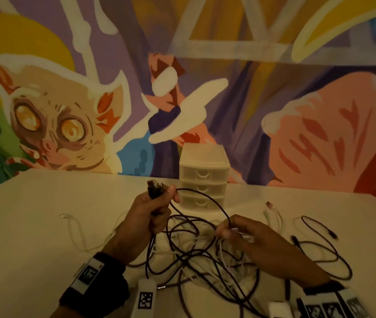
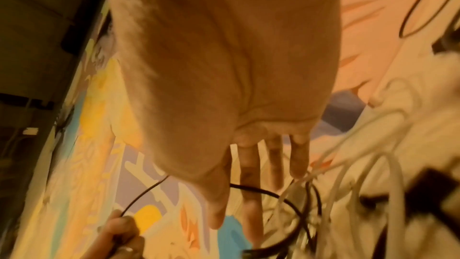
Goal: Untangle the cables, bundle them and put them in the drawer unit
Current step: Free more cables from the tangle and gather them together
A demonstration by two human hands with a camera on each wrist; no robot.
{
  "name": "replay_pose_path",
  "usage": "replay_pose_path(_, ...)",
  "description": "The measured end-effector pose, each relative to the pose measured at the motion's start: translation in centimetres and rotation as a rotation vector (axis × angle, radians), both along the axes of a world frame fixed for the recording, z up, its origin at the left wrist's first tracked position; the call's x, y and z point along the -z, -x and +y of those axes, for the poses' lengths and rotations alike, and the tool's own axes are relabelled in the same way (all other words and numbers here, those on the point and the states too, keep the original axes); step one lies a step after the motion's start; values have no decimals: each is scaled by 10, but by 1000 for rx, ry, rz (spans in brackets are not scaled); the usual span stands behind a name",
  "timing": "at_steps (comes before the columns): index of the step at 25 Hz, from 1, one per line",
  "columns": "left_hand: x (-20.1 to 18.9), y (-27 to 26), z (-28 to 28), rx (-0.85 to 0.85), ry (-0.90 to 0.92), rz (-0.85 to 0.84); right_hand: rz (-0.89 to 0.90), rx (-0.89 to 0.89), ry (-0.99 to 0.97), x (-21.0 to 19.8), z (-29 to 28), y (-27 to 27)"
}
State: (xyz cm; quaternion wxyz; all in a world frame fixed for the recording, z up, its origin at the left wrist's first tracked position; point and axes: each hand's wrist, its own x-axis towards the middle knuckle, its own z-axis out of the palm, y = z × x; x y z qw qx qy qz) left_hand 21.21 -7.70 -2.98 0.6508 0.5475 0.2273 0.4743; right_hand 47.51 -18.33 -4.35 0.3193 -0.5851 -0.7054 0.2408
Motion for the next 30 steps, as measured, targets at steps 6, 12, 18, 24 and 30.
replay_pose_path(6,-1,0,8,-97,52,-56,489,366,-637,-50,-8,-2)
replay_pose_path(12,8,-15,-1,-180,-186,416,118,193,-237,-17,10,29)
replay_pose_path(18,13,-27,-8,-76,-306,520,200,185,-182,-12,10,35)
replay_pose_path(24,6,-21,-3,-432,-238,250,0,-77,28,-45,4,23)
replay_pose_path(30,0,-24,-4,-499,-234,115,-453,-182,178,-98,8,-20)
